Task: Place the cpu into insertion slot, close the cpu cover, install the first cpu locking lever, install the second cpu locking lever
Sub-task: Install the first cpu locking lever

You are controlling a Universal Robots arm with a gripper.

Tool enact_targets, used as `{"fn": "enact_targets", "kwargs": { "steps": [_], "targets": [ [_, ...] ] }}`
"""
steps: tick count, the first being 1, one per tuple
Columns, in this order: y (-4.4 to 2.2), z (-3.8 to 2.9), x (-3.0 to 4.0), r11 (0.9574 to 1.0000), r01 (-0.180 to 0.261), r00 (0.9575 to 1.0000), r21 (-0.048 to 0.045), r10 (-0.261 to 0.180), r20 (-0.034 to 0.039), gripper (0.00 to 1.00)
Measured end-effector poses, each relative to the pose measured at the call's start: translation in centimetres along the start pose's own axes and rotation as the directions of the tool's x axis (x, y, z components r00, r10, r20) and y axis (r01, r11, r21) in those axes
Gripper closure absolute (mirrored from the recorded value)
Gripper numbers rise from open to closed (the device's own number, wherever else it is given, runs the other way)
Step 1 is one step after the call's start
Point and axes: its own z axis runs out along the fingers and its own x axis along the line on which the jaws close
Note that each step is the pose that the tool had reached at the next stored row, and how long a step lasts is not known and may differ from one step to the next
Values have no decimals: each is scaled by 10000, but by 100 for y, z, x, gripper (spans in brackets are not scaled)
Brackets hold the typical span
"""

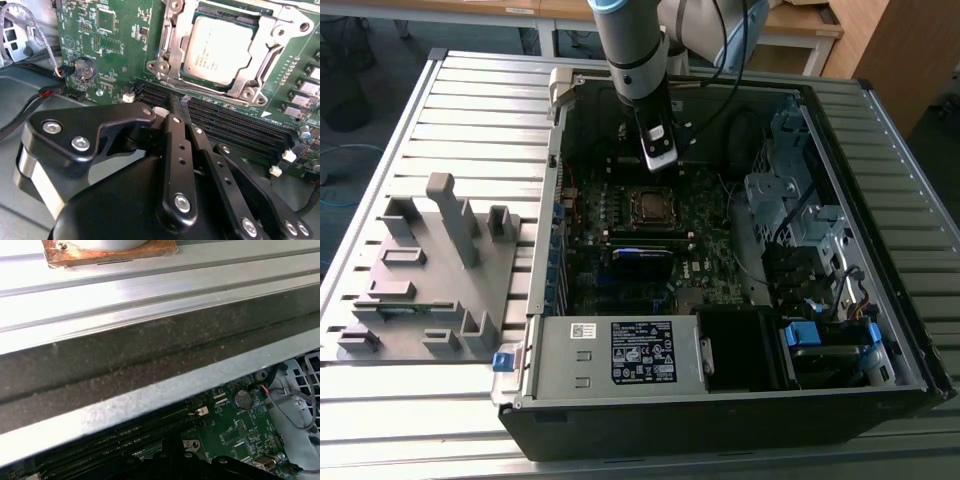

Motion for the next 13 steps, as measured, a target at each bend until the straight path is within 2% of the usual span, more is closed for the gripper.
{"fn": "enact_targets", "kwargs": {
  "steps": [1,2,8,9,13],
  "targets": [
    [0,0,-1,10000,0,10000,16,1,-26,90],
    [0,1,-1,10000,-7,9999,73,7,-108,90],
    [1,11,-7,9979,-42,9960,639,99,-887,90],
    [1,12,-7,9976,-42,9953,695,109,-958,90],
    [1,12,-7,9975,-43,9953,699,111,-966,90]
  ]
}}
